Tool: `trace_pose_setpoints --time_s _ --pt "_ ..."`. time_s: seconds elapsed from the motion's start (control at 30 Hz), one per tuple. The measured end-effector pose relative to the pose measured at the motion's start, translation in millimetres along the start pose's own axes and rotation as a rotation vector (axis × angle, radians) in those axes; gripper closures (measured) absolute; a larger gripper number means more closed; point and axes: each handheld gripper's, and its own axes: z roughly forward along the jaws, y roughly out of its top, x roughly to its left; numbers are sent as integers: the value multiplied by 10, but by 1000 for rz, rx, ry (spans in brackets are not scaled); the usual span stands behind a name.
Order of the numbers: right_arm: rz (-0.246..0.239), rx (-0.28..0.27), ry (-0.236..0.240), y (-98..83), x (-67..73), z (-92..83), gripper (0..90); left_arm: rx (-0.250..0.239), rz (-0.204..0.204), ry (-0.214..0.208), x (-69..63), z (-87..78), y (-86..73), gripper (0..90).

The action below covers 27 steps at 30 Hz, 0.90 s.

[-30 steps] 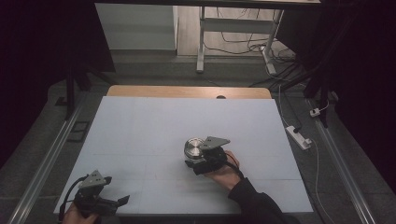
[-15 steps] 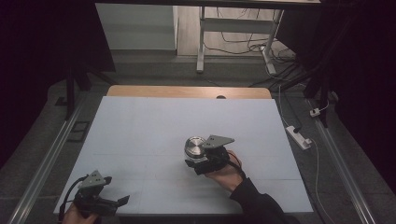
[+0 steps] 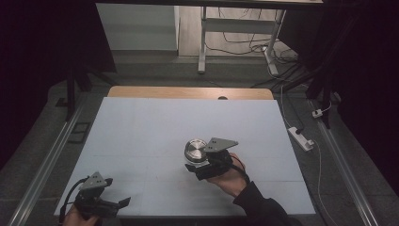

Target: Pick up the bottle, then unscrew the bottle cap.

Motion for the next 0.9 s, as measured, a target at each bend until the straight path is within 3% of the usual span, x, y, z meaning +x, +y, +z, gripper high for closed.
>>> trace_pose_setpoints --time_s 0.27,0.5,0.67,0.9 --pt "-1 13 12 9 31 6 145 -1 -5 0 2 -2 3 0" --pt "4 12 14 19 32 11 145 -32 -3 -39 2 -7 27 0" --pt "0 15 16 17 35 13 145 -42 45 -28 -56 -3 126 0" --pt "-4 17 23 14 39 25 145 -70 126 -80 -118 63 299 0"
